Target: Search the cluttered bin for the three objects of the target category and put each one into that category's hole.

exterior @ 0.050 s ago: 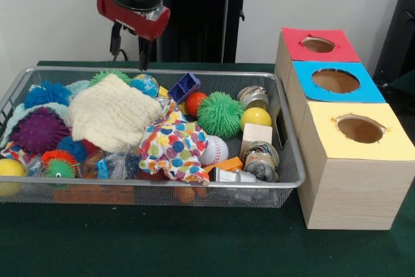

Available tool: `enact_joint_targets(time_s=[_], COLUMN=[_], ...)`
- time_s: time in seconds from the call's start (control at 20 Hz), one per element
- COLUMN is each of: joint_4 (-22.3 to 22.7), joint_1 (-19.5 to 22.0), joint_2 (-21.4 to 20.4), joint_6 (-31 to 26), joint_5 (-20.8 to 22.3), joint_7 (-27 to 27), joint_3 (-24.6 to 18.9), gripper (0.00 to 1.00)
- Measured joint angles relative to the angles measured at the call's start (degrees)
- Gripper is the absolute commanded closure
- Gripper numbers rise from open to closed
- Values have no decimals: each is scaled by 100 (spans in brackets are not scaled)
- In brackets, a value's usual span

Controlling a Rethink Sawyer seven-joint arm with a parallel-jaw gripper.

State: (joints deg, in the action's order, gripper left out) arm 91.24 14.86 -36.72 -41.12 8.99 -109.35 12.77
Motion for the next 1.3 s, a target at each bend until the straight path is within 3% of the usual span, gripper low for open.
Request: enact_joint_targets(time_s=[0.9, 1.3], joint_4=[-127, -128], joint_1=[57, 103], joint_2=[650, 831], joint_6=[1307, 1583], joint_5=[653, 730], joint_7=[0, 0], joint_3=[-2, -2], gripper=[0, 0])
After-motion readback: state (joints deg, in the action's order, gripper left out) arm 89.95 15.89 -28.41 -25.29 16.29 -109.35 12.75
